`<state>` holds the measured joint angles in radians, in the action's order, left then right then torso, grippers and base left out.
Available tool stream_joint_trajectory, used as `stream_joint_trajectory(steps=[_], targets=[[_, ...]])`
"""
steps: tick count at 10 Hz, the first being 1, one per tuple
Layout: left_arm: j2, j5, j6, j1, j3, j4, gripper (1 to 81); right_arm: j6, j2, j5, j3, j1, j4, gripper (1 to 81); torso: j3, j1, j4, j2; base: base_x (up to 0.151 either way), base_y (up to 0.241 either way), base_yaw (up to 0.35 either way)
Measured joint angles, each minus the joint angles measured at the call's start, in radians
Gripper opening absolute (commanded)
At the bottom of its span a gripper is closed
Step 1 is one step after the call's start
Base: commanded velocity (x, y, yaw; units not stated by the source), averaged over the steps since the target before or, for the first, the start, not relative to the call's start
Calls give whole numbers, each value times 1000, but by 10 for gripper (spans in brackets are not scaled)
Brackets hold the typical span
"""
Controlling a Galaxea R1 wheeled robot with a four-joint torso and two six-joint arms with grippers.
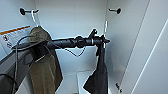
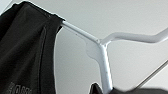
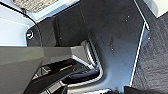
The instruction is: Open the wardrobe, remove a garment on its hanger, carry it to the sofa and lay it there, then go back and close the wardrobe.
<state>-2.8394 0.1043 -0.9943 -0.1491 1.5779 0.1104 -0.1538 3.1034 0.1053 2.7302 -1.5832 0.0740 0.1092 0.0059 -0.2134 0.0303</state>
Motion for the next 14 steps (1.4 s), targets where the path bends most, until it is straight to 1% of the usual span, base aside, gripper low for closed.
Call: stream_joint_trajectory(steps=[2, 4, 7, 8, 9, 10, 11, 12, 14], targets=[[17, 1, 3, 26, -8, 6, 10, 0, -1, 6, -1, 4, 0, 811, 0, 0, 0, 0, -111, 0, 0], [17, -7, 2, 20, -20, 7, 10, 0, -1, -1, -1, -10, 0, 811, 0, -1, 0, 0, -112, 0, 0], [27, -7, 2, 22, -26, 7, 10, 0, -1, 7, -1, -2, 0, 811, 0, -1, 0, -1, -117, 0, 0], [28, -7, 3, 23, -27, 7, 10, 0, -1, 10, -1, -5, 0, 811, 0, -1, 7, -1, -118, 0, 0], [26, -9, 3, 22, -35, 7, 10, 0, -1, 10, -1, -7, 1, 811, 0, -1, 27, -1, -118, 0, 0], [30, -7, 3, 23, -39, 7, 10, 0, -3, 11, -1, -7, 0, 811, 0, -1, 53, -1, -118, 0, 0], [38, -13, 2, 20, -40, 7, 10, 0, -3, 10, -1, -7, 0, 811, 0, -2, 72, 0, -118, 0, 0], [46, -14, 1, 20, -39, 7, 10, 0, -3, 11, -1, -5, 0, 811, 0, -2, 79, 0, -118, 0, 0], [41, -13, 3, 26, -40, 8, 10, 0, -3, 14, -1, -4, 0, 811, 0, -1, 79, -1, -118, 0, 0]])
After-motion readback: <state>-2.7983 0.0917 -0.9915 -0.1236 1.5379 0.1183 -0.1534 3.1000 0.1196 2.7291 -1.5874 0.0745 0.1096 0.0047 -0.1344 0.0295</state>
